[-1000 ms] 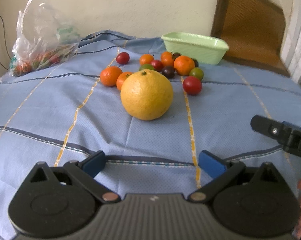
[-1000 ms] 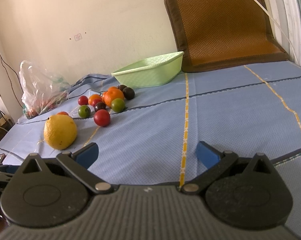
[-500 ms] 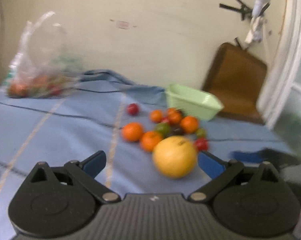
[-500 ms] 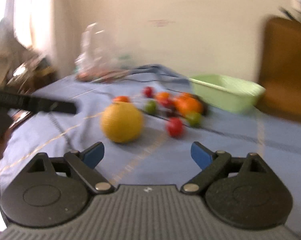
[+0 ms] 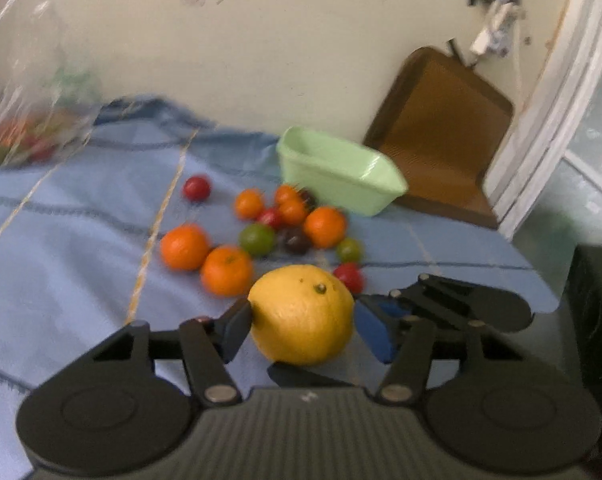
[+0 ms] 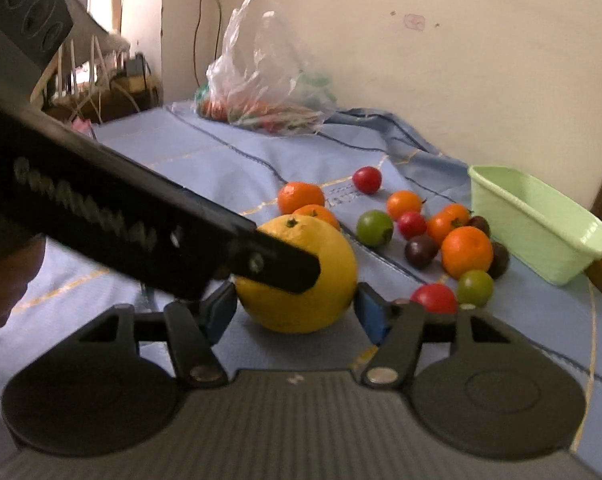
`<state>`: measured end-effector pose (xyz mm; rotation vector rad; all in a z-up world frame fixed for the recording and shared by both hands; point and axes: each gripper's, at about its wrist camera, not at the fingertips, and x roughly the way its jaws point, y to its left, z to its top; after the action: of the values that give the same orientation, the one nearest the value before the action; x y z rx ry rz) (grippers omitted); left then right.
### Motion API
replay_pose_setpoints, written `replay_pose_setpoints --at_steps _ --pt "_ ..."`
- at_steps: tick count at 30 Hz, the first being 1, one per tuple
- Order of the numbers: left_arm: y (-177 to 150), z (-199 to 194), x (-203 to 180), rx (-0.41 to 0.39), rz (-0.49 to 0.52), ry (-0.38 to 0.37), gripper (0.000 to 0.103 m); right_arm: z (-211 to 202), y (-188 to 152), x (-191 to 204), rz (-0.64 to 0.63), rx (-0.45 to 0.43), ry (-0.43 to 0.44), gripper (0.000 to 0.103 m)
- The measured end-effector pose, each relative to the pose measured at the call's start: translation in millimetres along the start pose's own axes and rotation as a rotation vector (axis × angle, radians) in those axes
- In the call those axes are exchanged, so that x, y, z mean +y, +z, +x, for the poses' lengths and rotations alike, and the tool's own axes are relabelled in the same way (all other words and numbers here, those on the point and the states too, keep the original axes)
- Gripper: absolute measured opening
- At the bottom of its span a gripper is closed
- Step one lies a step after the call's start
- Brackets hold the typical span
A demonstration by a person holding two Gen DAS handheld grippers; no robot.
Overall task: Organize fruits
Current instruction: 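Close the left tool around the large yellow grapefruit and lift it, then lower the grapefruit into the green basket and open the left tool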
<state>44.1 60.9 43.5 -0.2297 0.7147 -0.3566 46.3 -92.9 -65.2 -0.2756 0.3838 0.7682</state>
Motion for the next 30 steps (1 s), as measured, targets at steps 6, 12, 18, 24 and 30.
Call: replay_pose_setpoints --at_steps 6,12,18,24,30 --pt "68.7 42.1 -45.5 -0.097 0.102 -0.045 0.057 -13.2 22.7 -61.0 0.035 -0.126 -0.163 0.067" --pt "133.9 136.9 -64.8 -0.073 0.100 -0.088 0.058 14.7 39.2 -150.4 0.169 -0.125 -0.285 0.067" --pt "145.9 195.6 -56.7 0.004 0.032 -0.080 0.060 50.7 30.6 -195.2 0.233 -0.045 -0.286 0.067" --pt "137.9 211.2 -54.9 0.046 0.028 -0.075 0.070 50.9 21.3 -200.9 0.264 -0.086 -0.276 0.071" --pt "131.0 161.3 -48.2 -0.060 -0.003 -0.116 0.070 18.6 17.1 -180.3 0.257 -0.154 -0.297 0.074"
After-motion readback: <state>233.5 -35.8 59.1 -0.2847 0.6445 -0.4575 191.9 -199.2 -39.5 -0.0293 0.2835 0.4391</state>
